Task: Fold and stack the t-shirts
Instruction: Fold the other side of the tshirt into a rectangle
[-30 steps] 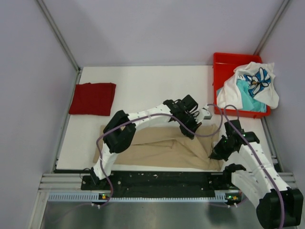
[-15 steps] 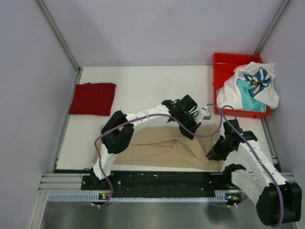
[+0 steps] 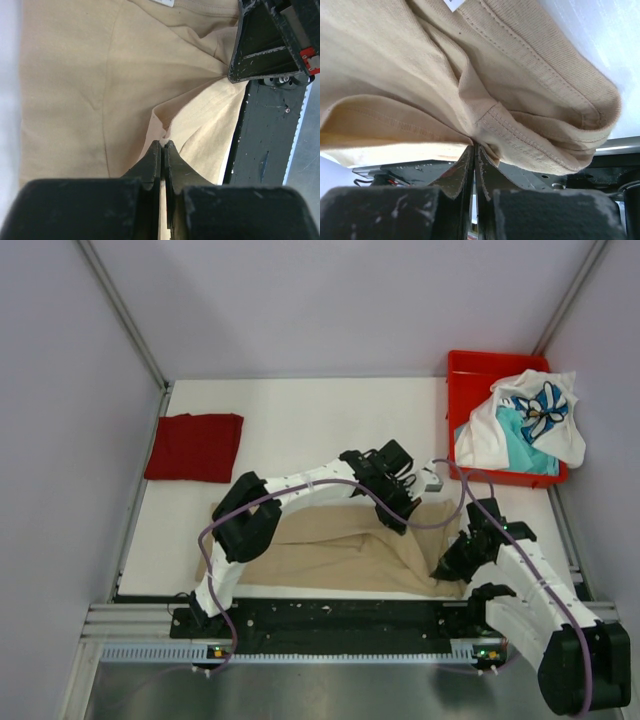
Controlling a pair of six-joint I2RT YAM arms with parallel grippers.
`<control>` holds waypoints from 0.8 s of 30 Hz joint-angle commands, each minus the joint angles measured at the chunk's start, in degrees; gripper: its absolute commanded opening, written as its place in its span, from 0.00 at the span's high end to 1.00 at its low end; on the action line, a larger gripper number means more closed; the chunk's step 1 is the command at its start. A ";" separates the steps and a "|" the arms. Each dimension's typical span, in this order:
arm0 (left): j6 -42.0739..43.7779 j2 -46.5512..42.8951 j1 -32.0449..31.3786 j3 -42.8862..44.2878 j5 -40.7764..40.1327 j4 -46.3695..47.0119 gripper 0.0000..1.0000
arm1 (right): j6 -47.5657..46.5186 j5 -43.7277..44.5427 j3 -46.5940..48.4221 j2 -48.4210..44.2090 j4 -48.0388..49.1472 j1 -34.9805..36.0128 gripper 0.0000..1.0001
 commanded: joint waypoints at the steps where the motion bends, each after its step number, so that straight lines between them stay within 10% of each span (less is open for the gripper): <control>1: -1.96 -3.46 -0.13 -2.23 0.22 2.86 1.00 | -0.87 1.38 4.11 -1.21 -0.40 0.03 1.00; 24: -21.39 -8.57 6.81 -18.24 -15.08 20.19 1.00 | -11.07 7.54 15.46 16.61 21.21 0.11 1.00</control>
